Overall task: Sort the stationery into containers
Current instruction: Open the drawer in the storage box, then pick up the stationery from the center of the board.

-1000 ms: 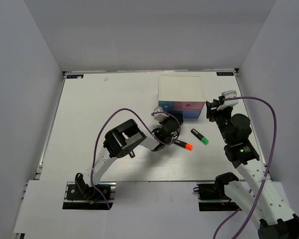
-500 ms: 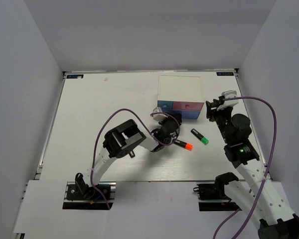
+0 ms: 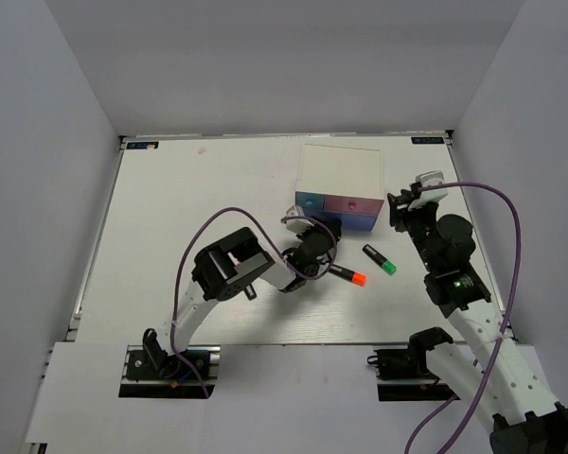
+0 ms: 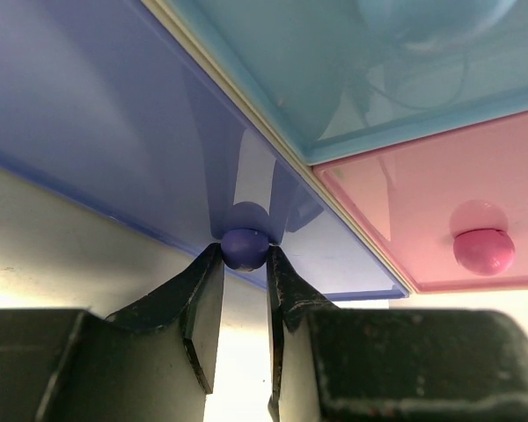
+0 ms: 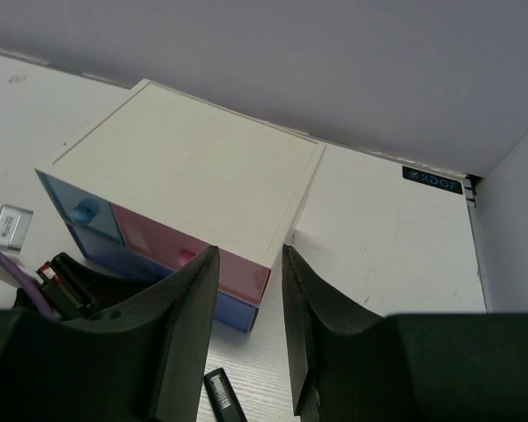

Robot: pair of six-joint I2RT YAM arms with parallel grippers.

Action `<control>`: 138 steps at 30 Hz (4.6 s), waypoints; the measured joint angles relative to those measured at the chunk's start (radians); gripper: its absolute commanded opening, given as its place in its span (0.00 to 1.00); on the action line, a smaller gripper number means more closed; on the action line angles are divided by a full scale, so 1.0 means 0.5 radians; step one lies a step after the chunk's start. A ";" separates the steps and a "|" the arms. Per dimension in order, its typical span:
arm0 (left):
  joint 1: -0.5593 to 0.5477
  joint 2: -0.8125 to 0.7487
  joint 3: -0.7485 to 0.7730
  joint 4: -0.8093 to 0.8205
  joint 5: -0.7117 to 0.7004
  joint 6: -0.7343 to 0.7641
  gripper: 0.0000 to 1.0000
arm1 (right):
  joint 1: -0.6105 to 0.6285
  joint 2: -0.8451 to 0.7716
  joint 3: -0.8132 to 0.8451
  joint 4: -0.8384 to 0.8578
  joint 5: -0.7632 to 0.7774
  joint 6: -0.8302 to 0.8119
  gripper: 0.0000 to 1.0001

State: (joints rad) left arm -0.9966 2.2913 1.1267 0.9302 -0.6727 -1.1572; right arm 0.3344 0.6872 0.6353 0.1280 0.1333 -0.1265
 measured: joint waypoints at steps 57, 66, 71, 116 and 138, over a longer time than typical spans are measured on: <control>-0.002 -0.204 -0.270 -0.004 0.227 0.170 0.20 | 0.009 1.406 0.739 -0.552 -0.600 -1.144 0.45; -0.008 -0.245 -0.354 0.038 0.279 0.175 0.19 | 0.018 1.485 0.786 -0.487 -0.492 -1.099 0.45; -0.034 -0.259 -0.376 0.041 0.278 0.188 0.19 | 0.018 1.515 0.803 -0.459 -0.435 -1.076 0.46; -0.105 -2.322 -0.536 -2.100 0.255 0.810 0.95 | -0.027 0.455 0.018 -1.327 -0.741 -1.286 0.74; -0.077 -2.640 -0.597 -2.599 0.288 1.667 1.00 | -0.090 1.122 -0.111 -0.844 -0.308 -1.073 0.70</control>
State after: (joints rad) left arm -1.0351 0.9714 0.8280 -0.3695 -0.5289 -0.3237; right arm 0.2893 1.2484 0.5800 -0.2939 -0.0208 -0.6632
